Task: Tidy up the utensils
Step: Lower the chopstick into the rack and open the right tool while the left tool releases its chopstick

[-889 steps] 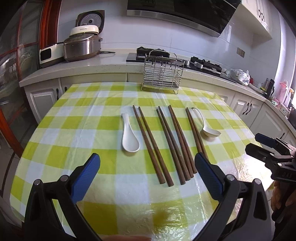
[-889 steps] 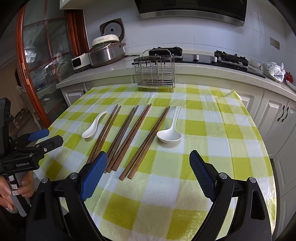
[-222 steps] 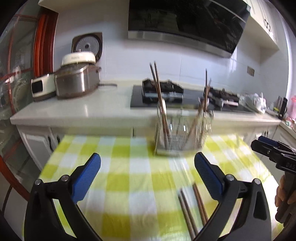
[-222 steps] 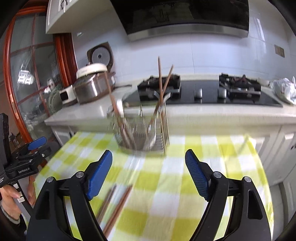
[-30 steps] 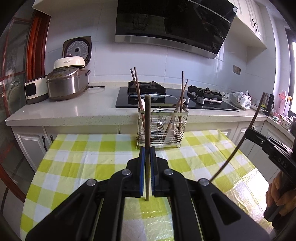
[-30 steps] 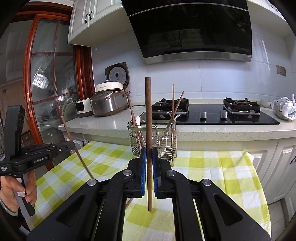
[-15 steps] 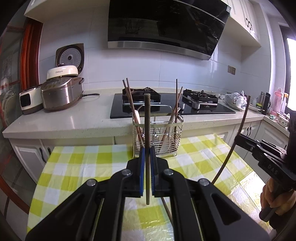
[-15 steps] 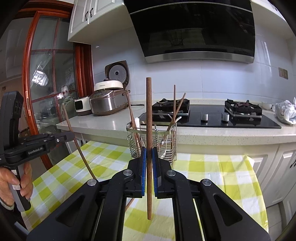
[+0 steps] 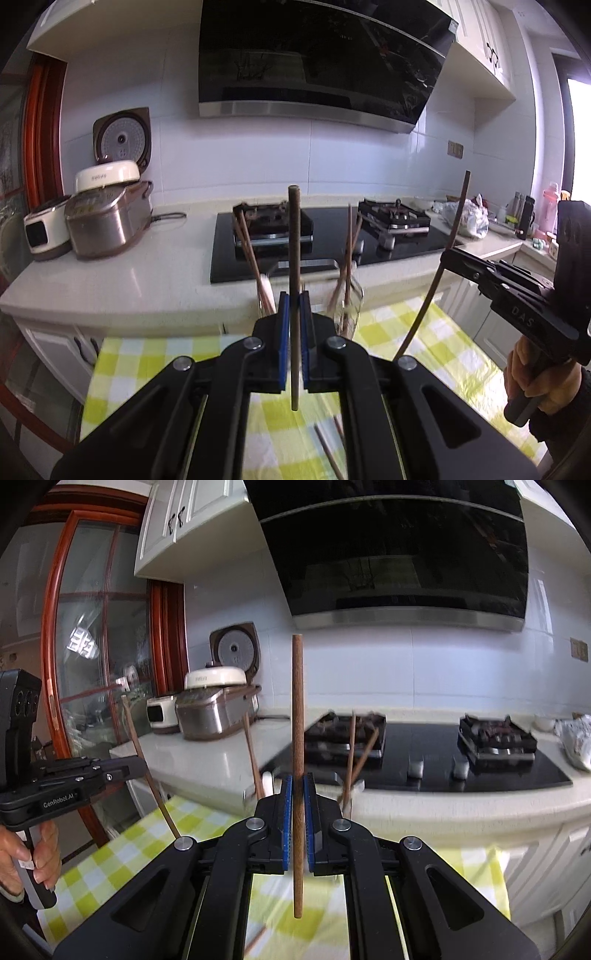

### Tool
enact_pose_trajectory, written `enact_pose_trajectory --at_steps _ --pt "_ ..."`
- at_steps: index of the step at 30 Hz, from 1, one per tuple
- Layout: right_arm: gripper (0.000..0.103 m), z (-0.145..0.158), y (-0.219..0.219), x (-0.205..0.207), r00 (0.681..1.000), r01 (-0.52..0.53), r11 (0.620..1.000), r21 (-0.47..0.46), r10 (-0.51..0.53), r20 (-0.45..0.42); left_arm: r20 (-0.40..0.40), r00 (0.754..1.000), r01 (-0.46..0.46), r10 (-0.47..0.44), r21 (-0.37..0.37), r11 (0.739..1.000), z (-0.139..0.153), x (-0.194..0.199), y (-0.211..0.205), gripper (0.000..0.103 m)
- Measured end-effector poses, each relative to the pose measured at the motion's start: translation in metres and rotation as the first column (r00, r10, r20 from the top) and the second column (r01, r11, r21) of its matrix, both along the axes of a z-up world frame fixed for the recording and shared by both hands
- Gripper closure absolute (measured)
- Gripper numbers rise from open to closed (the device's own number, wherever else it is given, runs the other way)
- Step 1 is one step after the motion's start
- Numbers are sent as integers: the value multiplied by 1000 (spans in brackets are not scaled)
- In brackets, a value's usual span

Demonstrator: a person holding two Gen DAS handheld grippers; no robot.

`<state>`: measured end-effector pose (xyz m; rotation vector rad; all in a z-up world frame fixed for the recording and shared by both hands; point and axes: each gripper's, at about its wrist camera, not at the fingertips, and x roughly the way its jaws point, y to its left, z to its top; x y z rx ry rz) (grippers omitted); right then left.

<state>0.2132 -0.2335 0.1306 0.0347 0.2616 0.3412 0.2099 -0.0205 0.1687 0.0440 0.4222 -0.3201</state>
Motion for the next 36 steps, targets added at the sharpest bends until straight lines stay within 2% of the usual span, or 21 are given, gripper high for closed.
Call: enact_pose_trajectory --at_steps 7,10,14,18,24,28,32,34,36 --pt "96 49 3 48 999 8 1000 -2 -8 41 41 999 -1 2 -31 1000 63 51 -1 98" --pt "96 59 7 67 999 18 1000 -9 -17 45 64 998 -10 12 -34 999 82 72 -4 98" --pt "96 59 13 95 999 24 1000 -17 -24 35 74 997 -20 23 -41 999 90 101 -9 98" --pt "96 43 17 118 1000 21 999 -28 -21 1 44 999 -17 20 -69 997 78 128 -13 98" --pt "96 5 18 137 996 -2 999 -48 -3 -91 -42 999 -2 0 -35 999 24 156 -26 98" --pt "96 -19 21 145 991 11 996 -83 -22 -134 -111 994 -7 0 -61 998 -10 172 -24 98" --pt "96 -39 13 154 981 19 999 -51 -28 -190 -162 986 -31 21 -57 998 -39 186 -20 98" --pt "93 -45 8 156 979 21 999 -32 -27 -203 -194 981 -27 14 -65 998 -50 192 -17 97" --pt "86 -49 6 159 975 34 999 -32 -40 -218 -208 978 -39 25 -61 997 -59 195 -14 97"
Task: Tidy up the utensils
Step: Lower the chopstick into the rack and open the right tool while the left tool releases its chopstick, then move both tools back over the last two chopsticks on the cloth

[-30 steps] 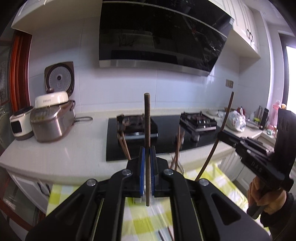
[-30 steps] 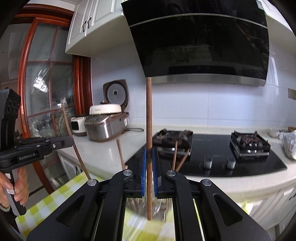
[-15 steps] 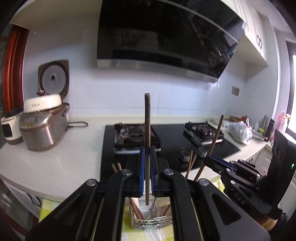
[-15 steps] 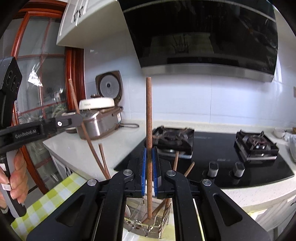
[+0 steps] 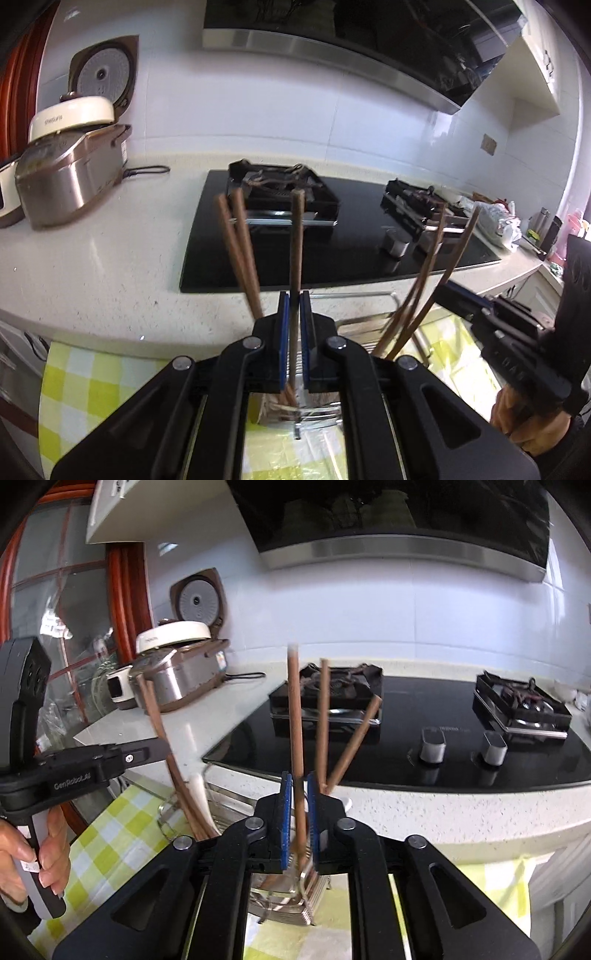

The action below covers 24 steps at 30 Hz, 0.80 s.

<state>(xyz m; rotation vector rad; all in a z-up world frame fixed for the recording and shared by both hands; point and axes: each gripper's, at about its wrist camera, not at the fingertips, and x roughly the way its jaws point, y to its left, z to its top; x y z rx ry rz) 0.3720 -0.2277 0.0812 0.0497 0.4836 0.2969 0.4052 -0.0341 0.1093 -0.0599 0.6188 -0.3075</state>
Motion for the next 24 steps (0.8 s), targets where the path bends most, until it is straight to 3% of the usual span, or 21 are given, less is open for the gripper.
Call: enact_pose_trajectory --at_steps 1,3,4,7,9,12,16,20,24 --pt "83 -1 -1 0 1000 2 1000 5 -2 -6 -9 1000 -3 3 0 1000 -4 1 2 97" --pt "55 -1 -4 -1 1000 8 1000 16 -8 -4 -15 1000 -10 10 -3 1000 -6 1 6 92" --pt "51 1 -5 -3 1000 15 1000 21 -15 4 -12 1000 -13 13 -3 1000 -6 -1 8 89" --pt "51 10 -9 -15 999 20 999 30 -21 30 13 999 -33 33 0 999 3 -15 17 70" --pt "51 17 -14 -26 999 30 999 37 -31 40 41 997 -67 67 7 998 11 -29 25 41" --pt "51 24 -25 -51 998 39 997 67 -42 49 90 983 -162 159 22 987 18 -64 43 12" --pt "46 9 -36 -93 998 50 994 96 -52 19 74 977 -207 201 87 975 -3 -111 59 5" --pt "45 -34 -39 -136 996 60 992 111 -53 -69 22 973 -230 230 171 958 -47 -152 66 5" --pt "45 -79 -35 -171 985 92 989 111 -75 -153 -33 972 -224 232 161 961 -88 -193 68 5"
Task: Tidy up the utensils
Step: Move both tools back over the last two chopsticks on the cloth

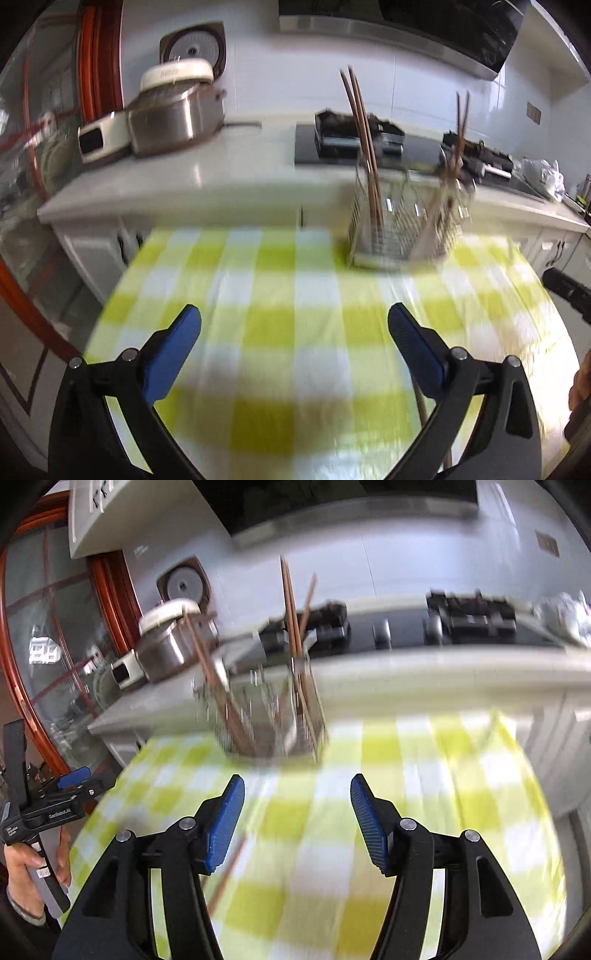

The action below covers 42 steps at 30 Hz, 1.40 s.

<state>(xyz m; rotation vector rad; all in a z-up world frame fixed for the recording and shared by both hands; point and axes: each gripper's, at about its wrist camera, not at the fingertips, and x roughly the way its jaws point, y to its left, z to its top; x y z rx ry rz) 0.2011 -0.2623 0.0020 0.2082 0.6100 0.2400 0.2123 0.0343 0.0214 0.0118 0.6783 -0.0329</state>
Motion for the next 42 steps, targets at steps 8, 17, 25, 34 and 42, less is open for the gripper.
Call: enact_pose_trajectory --at_steps 8,17,25,34,42 --pt "40 -43 35 -35 995 -21 998 -55 15 -102 -43 999 23 -26 -69 997 -51 -58 -9 5" --pt "38 -74 76 -34 983 -77 993 -85 61 -176 -53 998 15 -18 -53 998 -75 -82 -5 5" --pt "38 -88 96 -12 966 -67 986 -152 26 -258 -38 999 35 -38 -73 997 -74 -83 4 5" --pt "41 -91 116 -9 966 -86 952 -294 8 -258 -37 999 37 -41 -93 995 -71 -81 14 5" --pt "67 -88 106 -12 965 -91 949 -301 10 -261 -42 999 23 -28 -111 994 -73 -80 19 5"
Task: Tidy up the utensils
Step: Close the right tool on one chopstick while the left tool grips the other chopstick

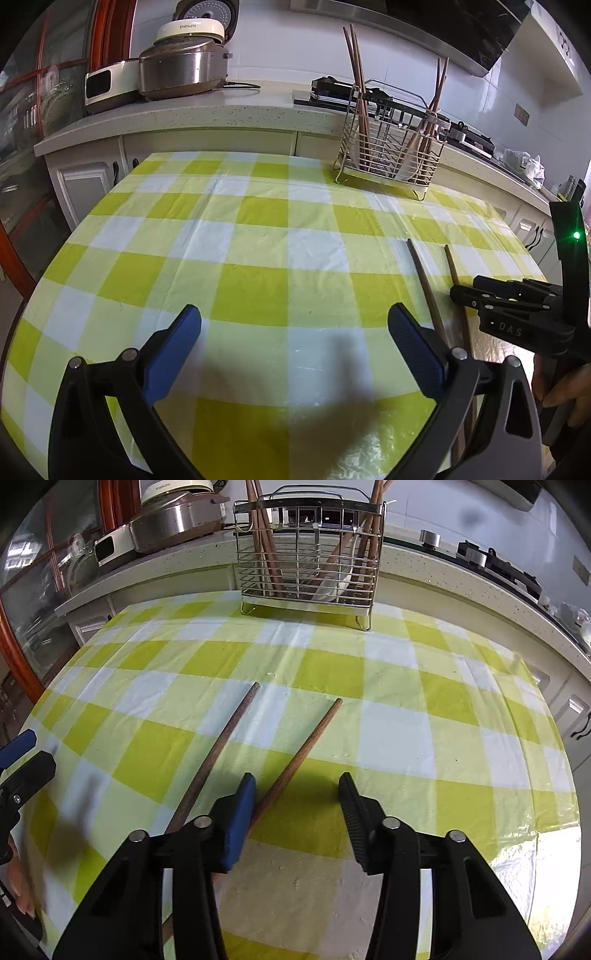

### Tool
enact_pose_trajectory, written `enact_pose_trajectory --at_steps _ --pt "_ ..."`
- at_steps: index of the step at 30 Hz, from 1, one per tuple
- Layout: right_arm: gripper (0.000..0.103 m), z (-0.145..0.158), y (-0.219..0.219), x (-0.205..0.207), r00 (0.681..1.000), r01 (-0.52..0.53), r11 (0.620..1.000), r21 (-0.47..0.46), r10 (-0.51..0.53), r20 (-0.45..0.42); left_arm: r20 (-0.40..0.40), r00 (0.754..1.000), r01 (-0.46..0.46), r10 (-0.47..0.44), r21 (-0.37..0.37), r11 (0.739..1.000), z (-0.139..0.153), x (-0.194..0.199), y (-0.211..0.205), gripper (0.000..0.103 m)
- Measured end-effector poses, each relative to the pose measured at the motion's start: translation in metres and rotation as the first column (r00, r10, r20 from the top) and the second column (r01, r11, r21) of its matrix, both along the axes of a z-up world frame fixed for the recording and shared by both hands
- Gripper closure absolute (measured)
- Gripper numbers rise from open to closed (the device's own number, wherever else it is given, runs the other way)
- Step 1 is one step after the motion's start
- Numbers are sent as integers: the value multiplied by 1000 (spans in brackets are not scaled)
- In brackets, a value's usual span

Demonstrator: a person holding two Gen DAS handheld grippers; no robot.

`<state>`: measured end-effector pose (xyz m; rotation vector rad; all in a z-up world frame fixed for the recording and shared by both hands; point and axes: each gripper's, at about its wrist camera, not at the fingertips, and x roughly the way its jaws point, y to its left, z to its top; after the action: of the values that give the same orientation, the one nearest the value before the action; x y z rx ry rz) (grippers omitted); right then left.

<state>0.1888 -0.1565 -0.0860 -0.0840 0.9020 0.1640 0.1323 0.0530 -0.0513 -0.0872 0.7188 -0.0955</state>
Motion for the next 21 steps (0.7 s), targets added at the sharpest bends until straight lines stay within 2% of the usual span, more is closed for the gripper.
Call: enact_pose_trajectory --at_steps 1,3,6,9,14,19,21 --pt "70 0 3 -1 1000 -11 1000 -6 11 4 -3 1000 5 -5 -3 1000 0 1 -2 5" --pt "82 1 9 -2 999 -34 999 -11 35 7 -6 1000 13 -13 1 1000 0 1 -5 5" --pt "88 0 12 -4 996 -83 996 -24 83 19 -14 1000 22 -21 21 1000 -1 2 -11 5" --pt "91 1 8 -6 992 -122 992 -27 123 20 -18 999 27 -26 30 999 -2 2 -13 5" --pt "90 2 -9 -4 993 -119 993 -13 119 -8 -34 998 52 -51 39 998 -2 8 -25 5" --pt "90 1 -12 -3 992 -123 992 -18 123 -9 -68 993 102 -98 55 993 -3 25 -54 5" --pt "94 1 -16 -3 992 -126 992 -19 126 -10 -95 988 124 -119 51 991 -3 34 -67 5"
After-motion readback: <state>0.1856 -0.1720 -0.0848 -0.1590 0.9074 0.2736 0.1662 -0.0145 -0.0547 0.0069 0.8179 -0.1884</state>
